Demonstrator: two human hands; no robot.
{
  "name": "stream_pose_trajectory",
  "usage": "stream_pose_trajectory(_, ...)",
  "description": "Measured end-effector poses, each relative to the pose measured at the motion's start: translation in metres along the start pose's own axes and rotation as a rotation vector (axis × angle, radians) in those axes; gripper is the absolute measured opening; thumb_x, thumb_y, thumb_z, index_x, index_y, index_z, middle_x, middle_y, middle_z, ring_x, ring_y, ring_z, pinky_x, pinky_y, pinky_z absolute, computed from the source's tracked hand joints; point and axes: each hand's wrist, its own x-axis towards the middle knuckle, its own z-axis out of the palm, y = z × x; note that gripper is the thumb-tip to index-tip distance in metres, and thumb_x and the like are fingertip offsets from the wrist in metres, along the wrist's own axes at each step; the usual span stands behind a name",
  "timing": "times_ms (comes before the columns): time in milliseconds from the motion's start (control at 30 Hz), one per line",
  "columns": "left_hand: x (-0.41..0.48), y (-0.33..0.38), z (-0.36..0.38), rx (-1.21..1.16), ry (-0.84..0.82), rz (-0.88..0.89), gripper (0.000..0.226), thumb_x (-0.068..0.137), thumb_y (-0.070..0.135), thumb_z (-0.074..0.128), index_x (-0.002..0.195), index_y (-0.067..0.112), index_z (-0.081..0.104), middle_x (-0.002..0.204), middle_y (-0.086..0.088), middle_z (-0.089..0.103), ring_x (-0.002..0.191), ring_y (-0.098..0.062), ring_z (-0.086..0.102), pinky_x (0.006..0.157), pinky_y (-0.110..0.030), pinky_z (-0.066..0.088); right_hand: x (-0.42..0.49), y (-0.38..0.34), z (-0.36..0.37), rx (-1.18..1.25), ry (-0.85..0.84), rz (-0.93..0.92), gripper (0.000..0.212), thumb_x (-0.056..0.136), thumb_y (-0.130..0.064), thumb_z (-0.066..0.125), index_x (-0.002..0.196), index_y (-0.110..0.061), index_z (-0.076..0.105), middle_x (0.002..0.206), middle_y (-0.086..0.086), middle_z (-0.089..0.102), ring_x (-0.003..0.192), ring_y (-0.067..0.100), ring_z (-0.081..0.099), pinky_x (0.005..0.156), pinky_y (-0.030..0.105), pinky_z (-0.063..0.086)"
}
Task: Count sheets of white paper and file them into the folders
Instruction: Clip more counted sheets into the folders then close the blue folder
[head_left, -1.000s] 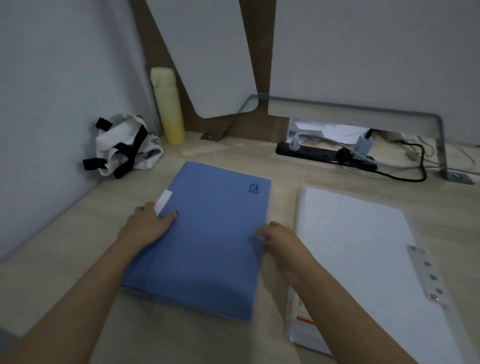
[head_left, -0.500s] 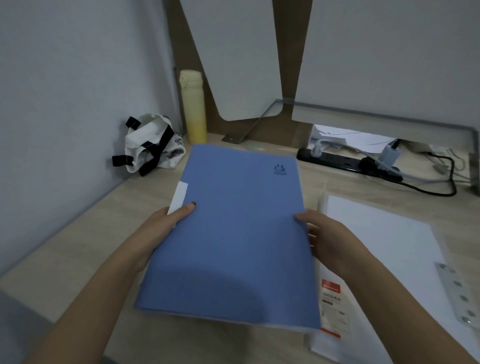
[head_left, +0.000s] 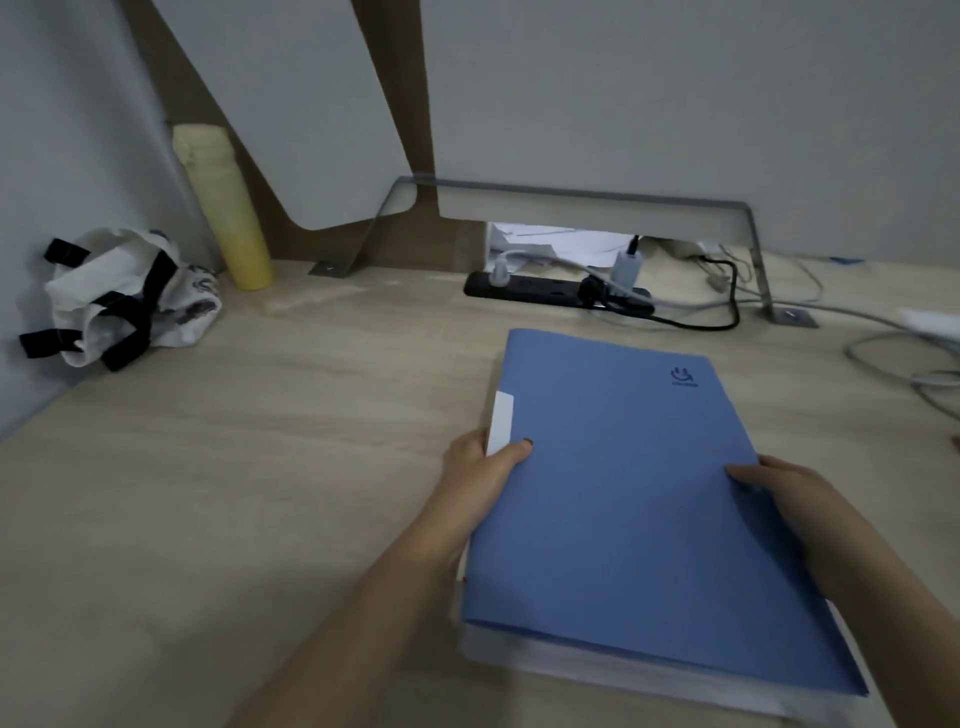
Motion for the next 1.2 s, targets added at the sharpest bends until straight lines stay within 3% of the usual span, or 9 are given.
stream_pose_trajectory(100, -0.001, -0.006, 0.014, 0.016, 0.078, 0.062, 0.010, 0.085, 0.019, 0.062, 0.087, 0.025, 0.054, 0.097, 0.004, 0.063, 0.101, -0.025, 0.064, 0.092, -0.042, 0.052, 0.008, 0.008, 0.002, -0.083, 0.048, -0.029, 0.028, 0.088, -0.019, 0.052, 0.111, -0.007, 0.061, 0.101, 0.015, 0.065, 0.087, 0.033, 0.061, 0.080, 0.041, 0.049)
stream_pose_trajectory(200, -0.008, -0.008, 0.016, 0.016, 0.028, 0.123, 0.026, 0.091, 0.011, 0.055, 0.106, 0.027, 0.042, 0.100, 0.009, 0.057, 0.096, -0.016, 0.062, 0.082, -0.027, 0.055, 0.018, 0.018, 0.001, -0.197, 0.082, -0.092, 0.055, 0.072, -0.041, 0.057, 0.123, -0.022, 0.057, 0.131, 0.015, 0.051, 0.114, 0.038, 0.051, 0.100, 0.049, 0.041)
stream_pose_trajectory(267, -0.015, -0.011, 0.011, 0.041, -0.042, 0.159, 0.034, 0.092, 0.009, 0.053, 0.114, 0.030, 0.039, 0.104, 0.013, 0.057, 0.089, -0.002, 0.060, 0.070, -0.011, 0.053, 0.012, 0.019, 0.001, -0.181, 0.049, -0.092, 0.057, 0.083, -0.029, 0.059, 0.137, -0.017, 0.043, 0.142, 0.012, 0.039, 0.122, 0.035, 0.046, 0.101, 0.043, 0.038)
stream_pose_trajectory(433, -0.035, -0.030, -0.008, 0.274, -0.169, 0.264, 0.067, 0.083, 0.020, 0.067, 0.134, 0.037, 0.026, 0.126, 0.027, 0.047, 0.106, 0.022, 0.050, 0.090, -0.002, 0.042, -0.004, 0.036, 0.004, -0.270, -0.019, -0.238, 0.033, 0.086, -0.023, 0.060, 0.117, -0.017, 0.052, 0.127, 0.011, 0.054, 0.107, 0.028, 0.055, 0.091, 0.043, 0.046)
stream_pose_trajectory(567, -0.030, -0.032, -0.027, 0.360, -0.132, 0.302, 0.079, 0.081, 0.017, 0.069, 0.136, 0.038, 0.015, 0.120, 0.035, 0.037, 0.095, 0.037, 0.040, 0.077, 0.010, 0.034, 0.002, 0.036, 0.025, -0.259, -0.012, -0.241, 0.037, 0.085, -0.025, 0.060, 0.120, -0.017, 0.050, 0.132, 0.010, 0.048, 0.112, 0.031, 0.053, 0.097, 0.048, 0.044)
stream_pose_trajectory(833, 0.001, -0.002, -0.133, 0.403, 0.000, 0.264, 0.092, 0.055, 0.059, 0.076, 0.135, 0.029, 0.040, 0.117, 0.026, 0.054, 0.092, 0.020, 0.058, 0.073, -0.007, 0.052, 0.016, -0.014, 0.128, -0.223, -0.256, -0.360, 0.050, 0.085, -0.027, 0.061, 0.129, -0.016, 0.040, 0.137, 0.005, 0.045, 0.114, 0.022, 0.052, 0.089, 0.036, 0.050)
stream_pose_trajectory(900, 0.003, 0.004, -0.157, 0.507, 0.020, 0.251, 0.090, 0.057, 0.055, 0.078, 0.135, 0.029, 0.041, 0.122, 0.021, 0.055, 0.101, 0.015, 0.058, 0.086, -0.013, 0.051, 0.011, -0.018, 0.142, -0.287, -0.367, -0.392, 0.075, 0.079, -0.039, 0.066, 0.140, -0.019, 0.029, 0.145, -0.001, 0.033, 0.125, 0.019, 0.043, 0.098, 0.034, 0.043)
stream_pose_trajectory(1033, -0.013, 0.000, -0.191, 0.882, -0.053, 0.056, 0.133, 0.029, 0.084, 0.066, 0.141, 0.048, 0.004, 0.150, 0.022, 0.007, 0.132, -0.001, 0.026, 0.107, -0.025, 0.029, -0.002, -0.006, 0.166, -0.632, -0.549, -0.439, 0.115, 0.070, -0.052, 0.070, 0.148, -0.028, -0.011, 0.154, -0.007, -0.025, 0.145, 0.015, -0.004, 0.115, 0.034, 0.017)
stream_pose_trajectory(1200, -0.004, -0.008, -0.208, 1.134, -0.002, 0.018, 0.134, 0.059, 0.052, 0.079, 0.138, 0.043, -0.028, 0.151, 0.013, -0.025, 0.128, -0.019, 0.038, 0.093, -0.024, 0.040, -0.003, -0.002, 0.196, -0.817, -0.544, -0.586, 0.123, 0.067, -0.057, 0.069, 0.142, -0.034, -0.026, 0.147, 0.002, -0.042, 0.143, 0.020, -0.021, 0.117, 0.035, 0.009)
